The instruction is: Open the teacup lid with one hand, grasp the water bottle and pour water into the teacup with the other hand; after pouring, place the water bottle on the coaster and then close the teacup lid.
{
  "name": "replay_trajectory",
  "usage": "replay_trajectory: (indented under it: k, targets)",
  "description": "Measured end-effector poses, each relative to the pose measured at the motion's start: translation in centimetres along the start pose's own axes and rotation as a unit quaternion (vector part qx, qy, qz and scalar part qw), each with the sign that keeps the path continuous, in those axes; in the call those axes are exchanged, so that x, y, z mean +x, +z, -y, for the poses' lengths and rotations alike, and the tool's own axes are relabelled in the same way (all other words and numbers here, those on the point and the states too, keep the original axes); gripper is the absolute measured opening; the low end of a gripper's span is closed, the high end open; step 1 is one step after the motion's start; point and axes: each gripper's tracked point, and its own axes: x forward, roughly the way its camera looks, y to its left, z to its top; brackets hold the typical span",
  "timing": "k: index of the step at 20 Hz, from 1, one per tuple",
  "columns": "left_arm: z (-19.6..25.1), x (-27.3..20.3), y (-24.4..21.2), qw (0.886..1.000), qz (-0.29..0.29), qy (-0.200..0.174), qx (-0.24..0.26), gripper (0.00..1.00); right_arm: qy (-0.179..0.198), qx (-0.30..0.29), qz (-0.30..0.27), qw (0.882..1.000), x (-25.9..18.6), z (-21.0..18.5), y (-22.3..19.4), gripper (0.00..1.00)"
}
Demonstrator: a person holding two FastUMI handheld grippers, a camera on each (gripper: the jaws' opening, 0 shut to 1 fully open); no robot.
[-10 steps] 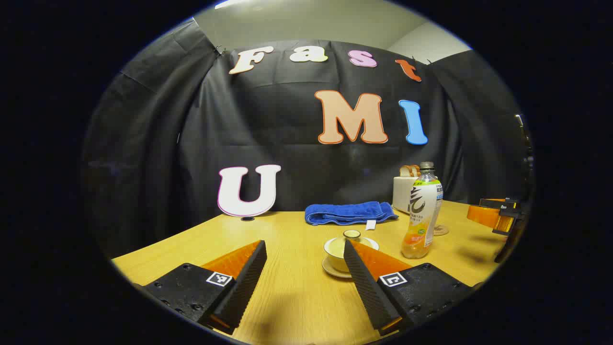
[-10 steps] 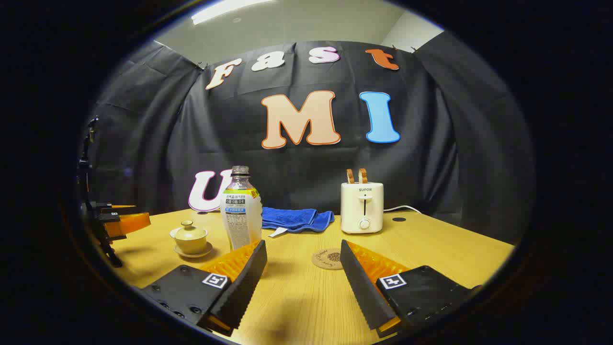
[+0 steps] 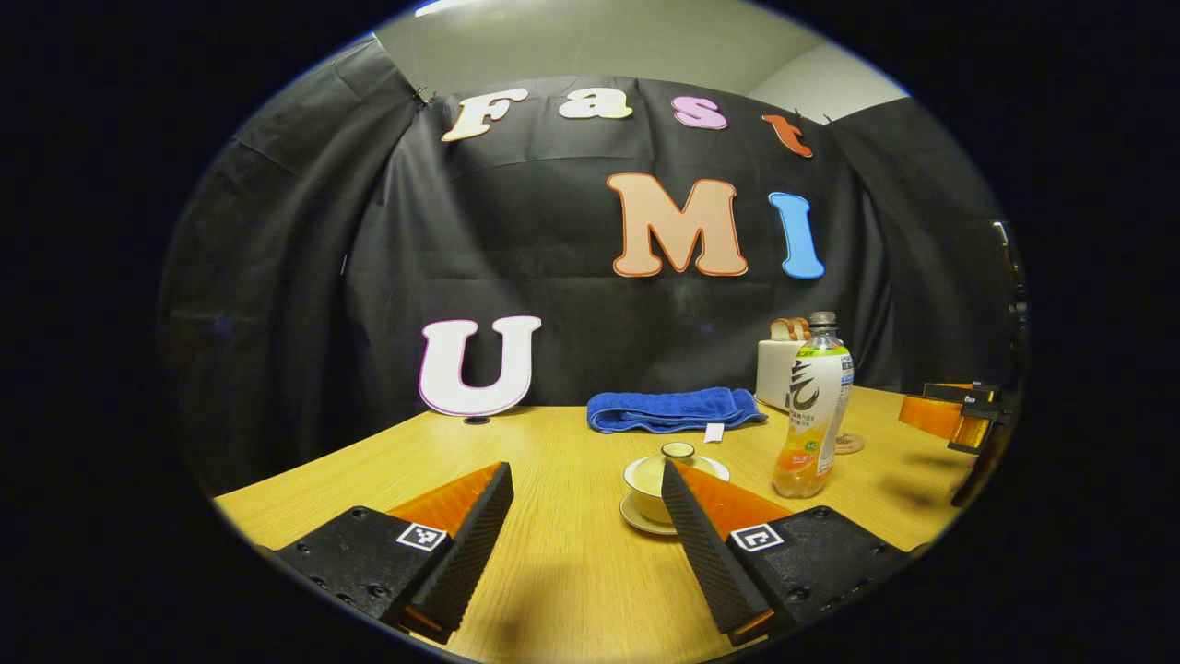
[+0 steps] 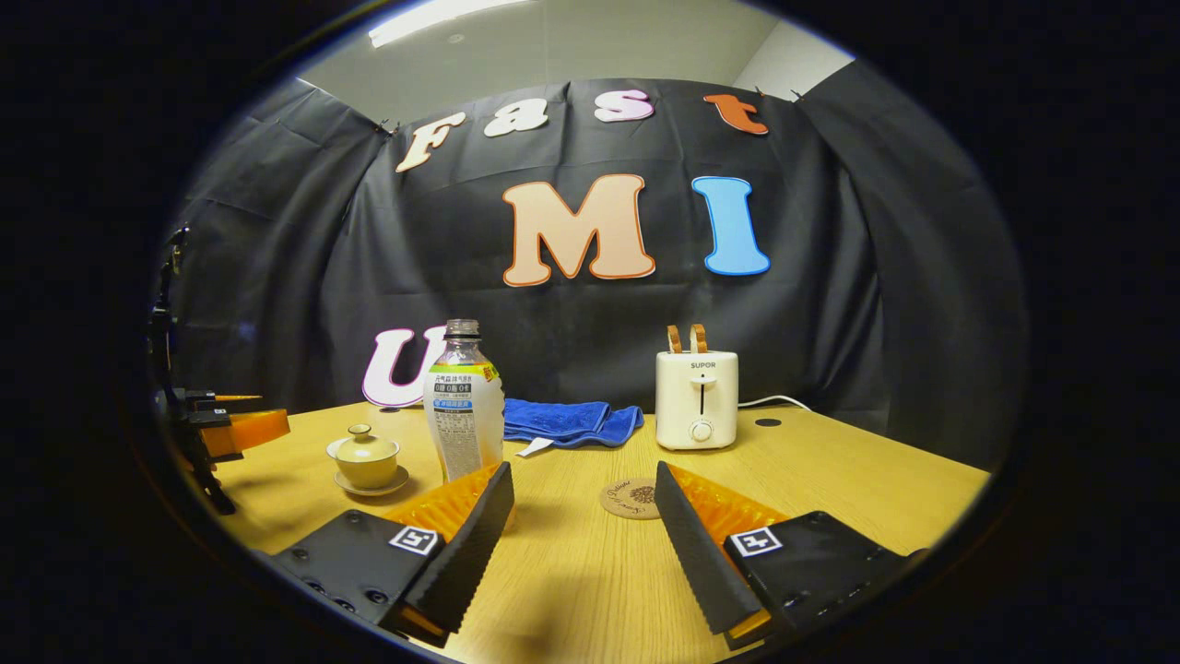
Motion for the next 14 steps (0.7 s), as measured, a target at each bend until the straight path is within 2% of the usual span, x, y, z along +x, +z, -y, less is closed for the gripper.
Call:
replay_trajectory:
  k: [5, 6, 7, 9, 10, 13, 14]
  targets:
    - [0.0, 0.0, -0.1, 1.000, -0.001, 0.000, -0.001, 0.95, 0.020, 0.001, -0.001, 1.000, -0.2, -0.6, -0.1, 0.94]
    - [0.0, -0.1, 0.0, 1.000, 0.000, 0.000, -0.001, 0.95, 0.023, 0.001, -0.001, 1.000, -0.3, -0.6, -0.1, 1.00]
    - [0.0, -0.1, 0.0, 1.000, 0.000, 0.000, -0.001, 0.95, 0.022, 0.001, 0.000, 1.000, -0.4, -0.3, -0.1, 0.94]
    - [0.0, 0.0, -0.1, 1.000, 0.000, 0.000, -0.001, 0.95, 0.014, 0.001, 0.000, 1.000, -0.5, 0.3, 0.0, 0.94]
    - [-0.1, 0.0, -0.1, 1.000, -0.001, 0.001, -0.001, 0.95, 0.012, 0.001, 0.000, 1.000, -0.6, 0.5, 0.0, 0.98]
    - [0.1, 0.0, -0.1, 1.000, -0.001, 0.001, -0.001, 0.95, 0.009, 0.000, 0.001, 1.000, -0.8, 0.7, 0.0, 0.94]
    - [0.1, 0.1, -0.1, 1.000, -0.001, 0.000, -0.001, 0.95, 0.006, 0.000, 0.001, 1.000, -0.8, 0.9, 0.1, 0.98]
